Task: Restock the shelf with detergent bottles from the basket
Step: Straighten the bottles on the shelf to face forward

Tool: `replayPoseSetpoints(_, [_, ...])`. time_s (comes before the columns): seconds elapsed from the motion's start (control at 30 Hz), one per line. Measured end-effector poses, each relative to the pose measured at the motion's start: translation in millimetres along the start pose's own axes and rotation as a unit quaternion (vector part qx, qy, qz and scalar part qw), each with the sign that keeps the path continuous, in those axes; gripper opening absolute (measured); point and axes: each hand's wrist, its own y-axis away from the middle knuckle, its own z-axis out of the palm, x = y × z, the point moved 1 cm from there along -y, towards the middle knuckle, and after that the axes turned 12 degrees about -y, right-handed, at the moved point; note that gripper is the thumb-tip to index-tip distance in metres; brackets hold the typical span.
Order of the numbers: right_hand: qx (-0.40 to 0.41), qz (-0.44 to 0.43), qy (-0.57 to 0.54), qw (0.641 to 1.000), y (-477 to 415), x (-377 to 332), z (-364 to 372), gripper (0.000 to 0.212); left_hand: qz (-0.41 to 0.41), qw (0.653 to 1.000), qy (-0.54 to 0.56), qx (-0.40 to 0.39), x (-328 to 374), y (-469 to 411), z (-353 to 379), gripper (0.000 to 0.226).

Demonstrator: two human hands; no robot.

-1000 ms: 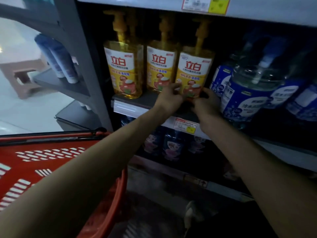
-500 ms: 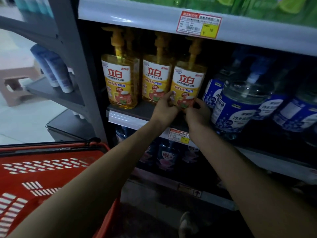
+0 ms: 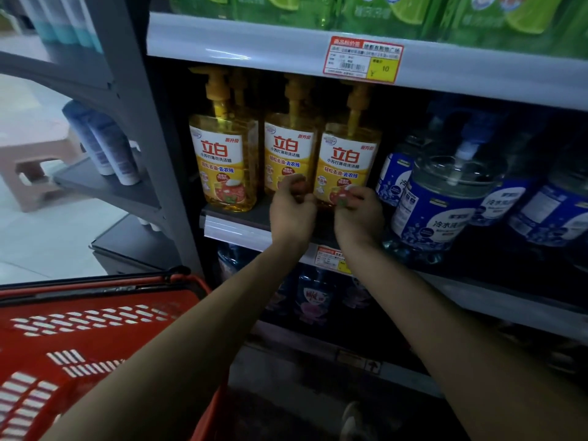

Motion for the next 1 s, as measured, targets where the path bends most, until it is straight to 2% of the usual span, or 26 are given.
replayPoseSetpoints(0.1, [-0.061,-0.002,-0.026,0.998,5.6,-11.3,11.8,0.041,0.000,0.999,0.002,0.036,-3.9,-4.4,-7.9,0.057])
replayPoseSetpoints(0.2, [-0.136,0.017,-0.055,0.989,10.9,-14.9,24.5,0.055,0.004,1.000,-0.010,0.019,-27.7,-28.7,-5.9,0.079])
replayPoseSetpoints(0.27, [-0.168,0.018,-0.055,0.984,13.0,-13.5,30.3,0.062,0.001,1.000,-0.006,0.002,-43.5,-43.6,-3.0,0.085])
replayPoseSetpoints(0.4, [-0.201,0.032,-0.066,0.977,10.2,-8.4,39.6,0.070,0.002,1.000,0.006,-0.022,-45.4,-47.3,-3.1,0.085])
replayPoseSetpoints(0.63, [-0.207,0.035,-0.070,0.975,3.4,1.3,57.9,0.062,-0.035,0.997,0.061,-0.027,-37.3,-45.6,-8.0,0.090])
replayPoseSetpoints(0.7, [-0.203,0.033,-0.073,0.976,2.6,3.1,59.4,0.062,-0.040,0.996,0.068,-0.031,-24.1,-34.6,-14.1,0.084])
replayPoseSetpoints(0.8, [-0.188,0.049,-0.086,0.977,4.4,-1.8,57.6,0.059,-0.018,0.995,0.088,-0.042,-7.9,-19.8,-19.9,0.050])
replayPoseSetpoints(1.0, [-0.156,0.041,-0.068,0.985,12.9,-11.0,50.1,0.042,0.029,0.999,0.000,0.017,-15.2,-4.6,-40.0,0.040])
